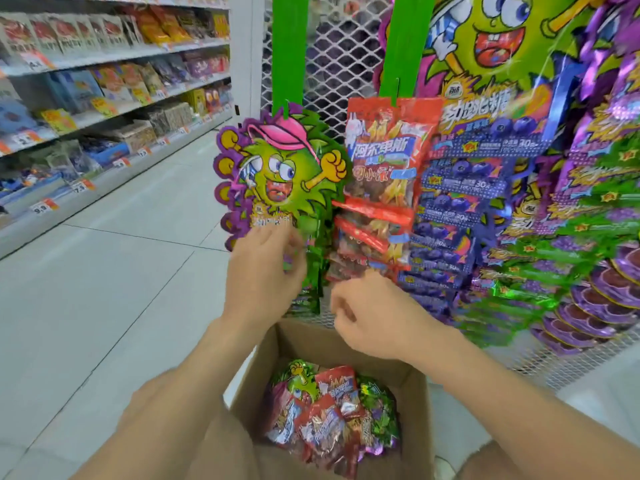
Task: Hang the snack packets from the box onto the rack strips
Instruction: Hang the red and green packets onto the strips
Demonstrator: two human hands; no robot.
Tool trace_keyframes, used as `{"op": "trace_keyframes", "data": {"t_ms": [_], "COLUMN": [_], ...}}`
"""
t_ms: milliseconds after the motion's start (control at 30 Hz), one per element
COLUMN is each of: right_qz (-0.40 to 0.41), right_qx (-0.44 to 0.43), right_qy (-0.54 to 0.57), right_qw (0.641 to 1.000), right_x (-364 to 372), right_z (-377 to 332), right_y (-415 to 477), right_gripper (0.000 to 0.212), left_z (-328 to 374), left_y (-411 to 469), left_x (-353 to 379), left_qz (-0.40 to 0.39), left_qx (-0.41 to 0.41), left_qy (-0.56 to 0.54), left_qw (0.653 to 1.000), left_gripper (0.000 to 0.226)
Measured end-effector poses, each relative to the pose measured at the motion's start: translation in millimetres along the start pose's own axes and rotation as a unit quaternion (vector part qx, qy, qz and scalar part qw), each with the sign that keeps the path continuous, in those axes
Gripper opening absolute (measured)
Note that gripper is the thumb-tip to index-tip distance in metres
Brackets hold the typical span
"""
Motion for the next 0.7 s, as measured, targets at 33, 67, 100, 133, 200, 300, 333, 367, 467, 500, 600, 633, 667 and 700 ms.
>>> {"op": "trace_keyframes", "data": {"t_ms": [33, 67, 100, 133, 200, 300, 333, 367, 467, 500, 600, 633, 667, 700], "right_qz": [-0.070, -0.119, -0.159, -0.195, -0.246, -0.265, -0.265, -0.269, -0.309, -0.316, -0.321, -0.320, -0.321, -0.326], "right_qx": [0.026, 0.048, 0.070, 0.091, 0.136, 0.175, 0.183, 0.191, 0.208, 0.212, 0.238, 0.244, 0.249, 0.252], "right_qy": [0.007, 0.025, 0.040, 0.052, 0.061, 0.044, 0.048, 0.052, 0.035, 0.034, 0.054, 0.061, 0.066, 0.072], "right_qw": [0.997, 0.991, 0.984, 0.975, 0.958, 0.947, 0.945, 0.943, 0.928, 0.924, 0.915, 0.913, 0.911, 0.908], "right_x": [35, 65, 94, 122, 166, 214, 228, 243, 278, 286, 305, 311, 317, 323], "right_z": [18, 33, 48, 61, 84, 108, 115, 120, 137, 142, 155, 158, 160, 161], "right_y": [-6, -12, -18, -24, -35, -48, -52, -55, -67, -69, -69, -68, -67, -68], "right_gripper": [0.016, 0.018, 0.021, 0.023, 0.021, 0.013, 0.014, 0.015, 0.007, 0.009, 0.030, 0.030, 0.029, 0.026], "left_z": [-12, -25, -37, -48, -65, -85, -94, -105, -125, -127, -134, -137, -141, -142], "left_y": [-25, -54, -85, -117, -178, -255, -279, -302, -355, -367, -391, -398, -404, -408], "left_x": [34, 71, 106, 139, 193, 254, 271, 288, 322, 331, 353, 358, 363, 365], "left_qz": [-0.079, -0.170, -0.261, -0.340, -0.466, -0.577, -0.597, -0.606, -0.603, -0.608, -0.618, -0.615, -0.614, -0.614], "left_qx": [-0.049, -0.108, -0.162, -0.202, -0.252, -0.275, -0.282, -0.296, -0.364, -0.377, -0.378, -0.380, -0.380, -0.381], "left_qy": [0.004, 0.013, 0.027, 0.040, 0.059, 0.058, 0.063, 0.069, 0.059, 0.053, 0.050, 0.050, 0.052, 0.055], "left_qw": [0.996, 0.979, 0.951, 0.918, 0.846, 0.767, 0.749, 0.735, 0.707, 0.697, 0.687, 0.689, 0.690, 0.689], "left_gripper": [0.015, 0.013, 0.013, 0.018, 0.027, 0.021, 0.018, 0.023, 0.050, 0.055, 0.076, 0.084, 0.087, 0.088]}}
Point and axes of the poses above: each hand's wrist, its own y-axis towards the middle knuckle, its own x-axis out of the palm, z = x × y, the point moved 10 cm from there along y, towards the middle knuckle, and after that the axes turned 2 degrees about -y, right-handed, at the moved point
